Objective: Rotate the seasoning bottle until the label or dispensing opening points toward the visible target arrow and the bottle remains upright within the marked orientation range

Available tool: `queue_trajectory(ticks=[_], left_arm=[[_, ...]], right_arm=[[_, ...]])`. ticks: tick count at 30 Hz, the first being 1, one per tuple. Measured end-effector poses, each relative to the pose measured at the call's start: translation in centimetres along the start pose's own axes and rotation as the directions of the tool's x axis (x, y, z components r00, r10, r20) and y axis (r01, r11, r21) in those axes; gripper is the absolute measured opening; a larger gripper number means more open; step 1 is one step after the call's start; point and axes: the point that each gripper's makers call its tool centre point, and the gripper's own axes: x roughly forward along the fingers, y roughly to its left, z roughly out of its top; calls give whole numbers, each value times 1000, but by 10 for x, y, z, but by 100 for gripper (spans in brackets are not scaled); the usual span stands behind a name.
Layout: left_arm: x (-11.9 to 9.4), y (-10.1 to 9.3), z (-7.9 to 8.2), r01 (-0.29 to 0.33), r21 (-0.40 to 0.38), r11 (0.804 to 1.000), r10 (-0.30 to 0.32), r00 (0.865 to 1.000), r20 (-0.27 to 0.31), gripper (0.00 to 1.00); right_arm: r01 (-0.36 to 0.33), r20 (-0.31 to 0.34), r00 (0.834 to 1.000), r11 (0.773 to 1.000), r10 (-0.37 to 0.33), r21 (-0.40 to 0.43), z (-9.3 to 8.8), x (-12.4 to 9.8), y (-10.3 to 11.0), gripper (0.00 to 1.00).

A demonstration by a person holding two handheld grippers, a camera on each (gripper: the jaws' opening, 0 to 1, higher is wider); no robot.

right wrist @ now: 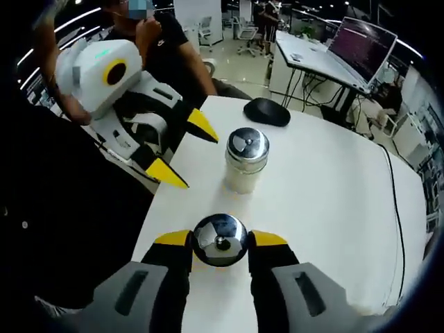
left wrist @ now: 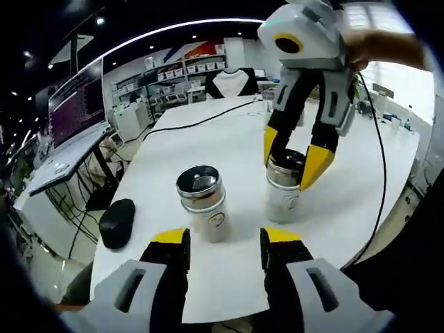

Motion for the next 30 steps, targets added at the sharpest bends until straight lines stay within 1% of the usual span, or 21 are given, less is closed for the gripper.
queue_trajectory(ticks=[4,7,9,13,20,22,24,26,30], left_arm=[[14,4,3,-12,-2,1000,12,1000,1,43],[22,3,5,-1,-3,1000,1,1000,-7,42],[24,0,10,9,7,1000,-9,1000,4,41],[28,1,11,19,22,1000,-19,1000,0,41],[30,-3,11,15,14,1000,-15,1000,-10,42],[30,-5,9,18,10,1000,-18,1000,-19,44],[30,-10,7,47,0,999,-47,998,-28,49],[30,-13,5,61,3,998,-61,997,-36,51],[27,-14,2,62,20,998,-61,997,-45,51]], right_arm=[[-1,-10,1000,1000,1,-2,-1,2,0,29],[0,-17,1000,1000,0,-7,-1,2,0,30],[1,-17,1000,1000,-1,-5,-1,3,0,30],[-4,-10,1000,1000,4,2,-2,2,0,30],[-14,-5,1000,1000,14,-13,-2,3,0,30],[-31,-5,1000,998,31,-47,-2,2,0,30],[-48,-13,999,997,48,-63,-3,2,0,30],[-53,-18,998,996,52,-75,-2,2,-1,30],[-42,-28,999,997,41,-65,-1,2,-9,30]])
